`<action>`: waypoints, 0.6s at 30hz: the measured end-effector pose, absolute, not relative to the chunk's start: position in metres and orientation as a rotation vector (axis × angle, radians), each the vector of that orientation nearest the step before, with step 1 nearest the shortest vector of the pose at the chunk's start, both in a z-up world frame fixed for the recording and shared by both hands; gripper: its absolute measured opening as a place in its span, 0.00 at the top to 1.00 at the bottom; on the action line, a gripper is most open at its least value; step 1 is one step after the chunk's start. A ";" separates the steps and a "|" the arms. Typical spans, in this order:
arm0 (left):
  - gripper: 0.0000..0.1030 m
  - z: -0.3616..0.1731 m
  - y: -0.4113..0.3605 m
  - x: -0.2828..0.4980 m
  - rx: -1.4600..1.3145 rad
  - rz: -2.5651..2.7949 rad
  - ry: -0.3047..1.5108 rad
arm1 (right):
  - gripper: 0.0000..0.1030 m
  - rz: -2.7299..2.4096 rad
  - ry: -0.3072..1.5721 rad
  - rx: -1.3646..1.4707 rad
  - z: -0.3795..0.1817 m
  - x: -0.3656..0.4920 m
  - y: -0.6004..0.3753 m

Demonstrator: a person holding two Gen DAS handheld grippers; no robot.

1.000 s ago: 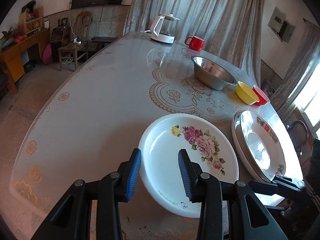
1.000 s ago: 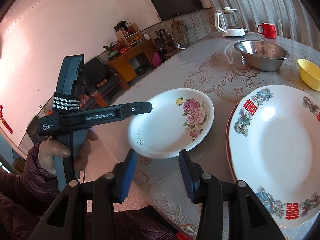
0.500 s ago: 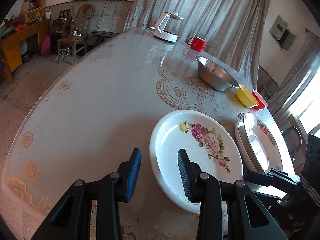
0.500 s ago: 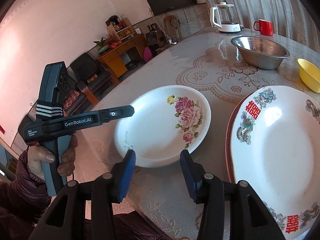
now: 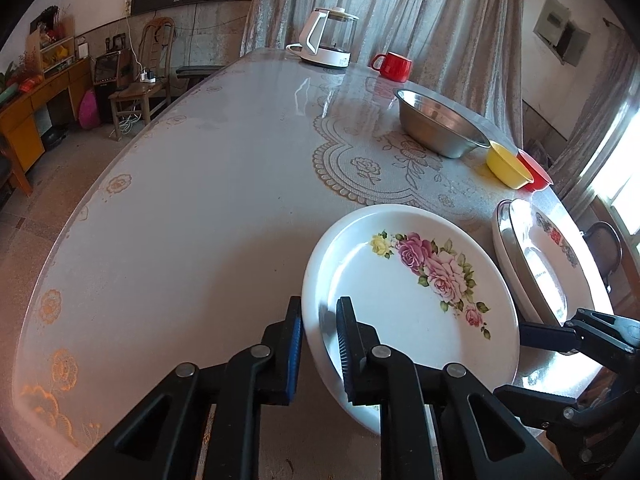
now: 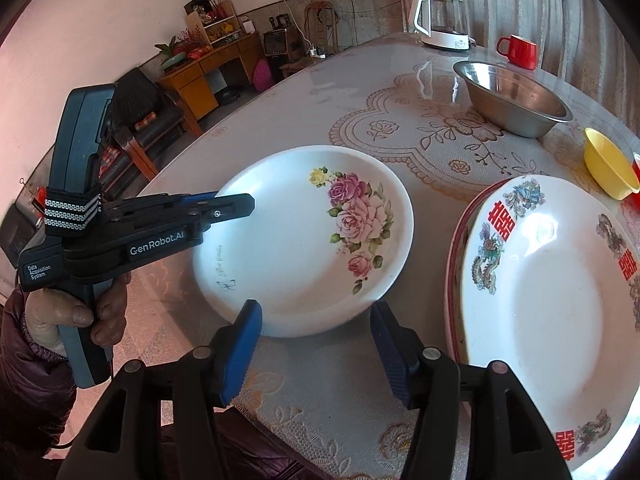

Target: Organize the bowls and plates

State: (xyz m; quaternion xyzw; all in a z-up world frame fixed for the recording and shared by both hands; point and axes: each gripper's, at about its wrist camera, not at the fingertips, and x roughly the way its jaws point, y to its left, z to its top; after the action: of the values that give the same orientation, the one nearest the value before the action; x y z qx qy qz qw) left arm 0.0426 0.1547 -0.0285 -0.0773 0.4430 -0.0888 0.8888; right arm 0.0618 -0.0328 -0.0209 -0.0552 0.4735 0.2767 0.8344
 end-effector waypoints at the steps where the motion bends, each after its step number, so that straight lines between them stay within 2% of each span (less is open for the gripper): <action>1: 0.83 -0.029 0.155 0.044 -0.160 -0.190 0.922 | 0.40 0.574 1.001 -0.137 -0.020 0.062 -0.031; 6: 0.84 -0.028 0.154 0.045 -0.138 -0.204 0.911 | 0.40 0.519 1.010 -0.152 -0.018 0.071 -0.029; 8: 0.85 -0.028 0.154 0.043 -0.123 -0.208 0.899 | 0.37 0.521 1.016 -0.144 -0.019 0.074 -0.028; 18: 0.85 -0.027 0.154 0.038 -0.116 -0.198 0.885 | 0.39 0.487 0.997 -0.182 -0.025 0.082 -0.022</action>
State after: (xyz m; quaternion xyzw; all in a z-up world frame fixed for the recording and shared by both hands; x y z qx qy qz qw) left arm 0.0383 0.1538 -0.0274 -0.0561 0.4274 -0.0958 0.8972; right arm 0.0824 -0.0217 -0.0251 -0.0861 0.4725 0.2307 0.8462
